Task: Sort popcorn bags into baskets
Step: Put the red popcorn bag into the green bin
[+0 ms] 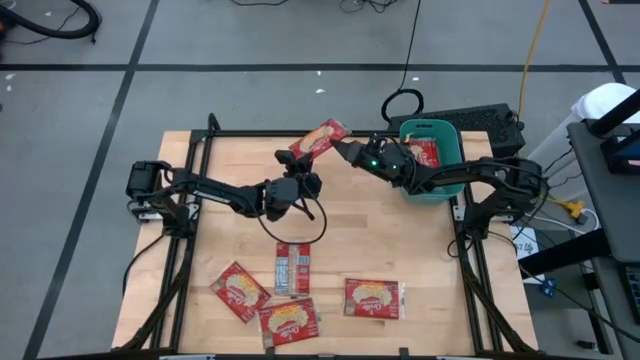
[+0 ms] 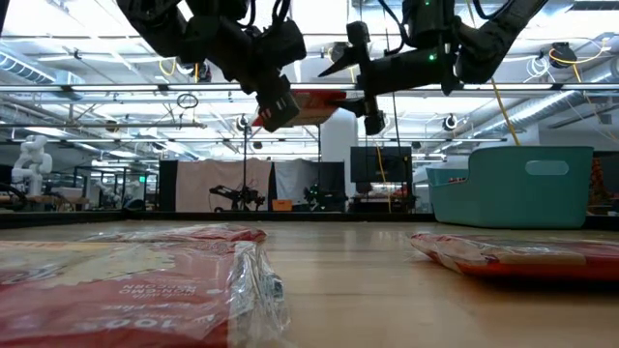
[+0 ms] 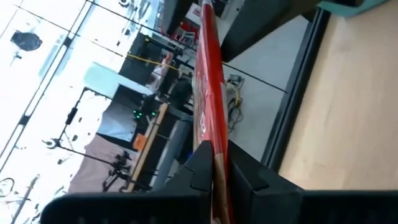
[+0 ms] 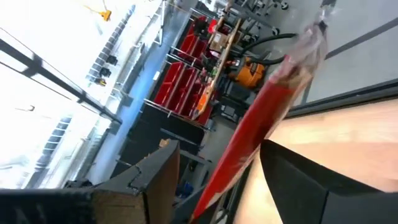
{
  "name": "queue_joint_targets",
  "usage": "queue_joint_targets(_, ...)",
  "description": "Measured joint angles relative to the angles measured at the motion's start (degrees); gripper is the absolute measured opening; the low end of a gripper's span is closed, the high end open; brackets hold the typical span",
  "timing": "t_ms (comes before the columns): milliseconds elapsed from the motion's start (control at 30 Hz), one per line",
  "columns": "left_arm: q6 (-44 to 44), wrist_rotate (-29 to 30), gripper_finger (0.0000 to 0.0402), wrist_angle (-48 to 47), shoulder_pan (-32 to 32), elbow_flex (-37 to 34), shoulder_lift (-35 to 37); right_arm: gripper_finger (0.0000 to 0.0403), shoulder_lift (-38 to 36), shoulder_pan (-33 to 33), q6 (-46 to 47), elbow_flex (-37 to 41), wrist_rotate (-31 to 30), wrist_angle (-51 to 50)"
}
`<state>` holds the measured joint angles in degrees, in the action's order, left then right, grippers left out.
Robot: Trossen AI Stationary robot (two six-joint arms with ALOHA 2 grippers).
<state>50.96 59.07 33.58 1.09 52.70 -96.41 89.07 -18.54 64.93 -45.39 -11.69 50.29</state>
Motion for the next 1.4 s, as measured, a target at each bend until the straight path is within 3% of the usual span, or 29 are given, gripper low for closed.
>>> queue_joint_targets(367,7.09,-2.49,0.0024,0.59,0.01,0.01,0.01,0.0154,3.32,-0.58,0.39,0.00,0.24,2.08)
queue_joint_targets(800,9.79,-3.57,0.0034,-0.45,-0.05,0.01,0.01,0.0031,3.57,-1.57,-6.46,0.00,0.45,3.12)
queue_joint_targets(1033,1.16,-3.20,0.0135,-1.51,-2.14,-0.02,0.01,0.0007,3.18,-2.96,-13.46,-0.01,1.99,3.22)
queue_joint_targets(1167,-7.36,3.39,0.0201,-4.96,-4.11,-0.02,0.01,0.0007,0.95,-5.15,-18.36,-0.01,8.71,2.32)
queue_joint_targets(1300,-17.77,7.44,0.0243,-11.77,-7.07,-0.02,0.01,0.0007,-4.54,-7.96,-22.88,-0.04,17.53,-8.07)
queue_joint_targets(1400,-25.62,7.58,0.0254,-14.57,-9.39,-0.04,0.01,0.0007,-10.88,-10.31,-27.40,-0.04,19.76,-21.43)
